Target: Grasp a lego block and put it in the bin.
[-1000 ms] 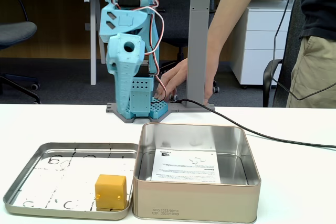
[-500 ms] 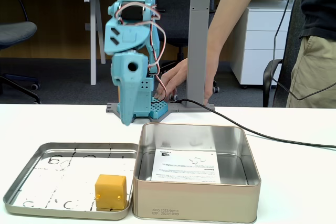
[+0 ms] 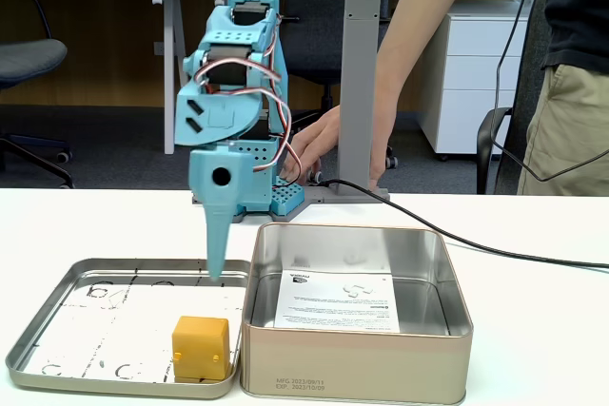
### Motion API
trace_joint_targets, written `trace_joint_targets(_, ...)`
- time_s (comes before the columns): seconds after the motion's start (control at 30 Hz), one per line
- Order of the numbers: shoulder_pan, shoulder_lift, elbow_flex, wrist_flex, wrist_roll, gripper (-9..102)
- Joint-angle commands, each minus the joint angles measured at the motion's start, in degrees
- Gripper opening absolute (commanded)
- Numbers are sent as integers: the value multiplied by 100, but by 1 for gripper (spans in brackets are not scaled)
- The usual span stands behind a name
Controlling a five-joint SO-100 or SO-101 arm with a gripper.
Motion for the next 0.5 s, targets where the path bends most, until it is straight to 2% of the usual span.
trace_joint_targets(0.0,132,-229,-387,-62,-158,37)
trace_joint_targets(0.47,457,-1521,-1564,-167,-343,36)
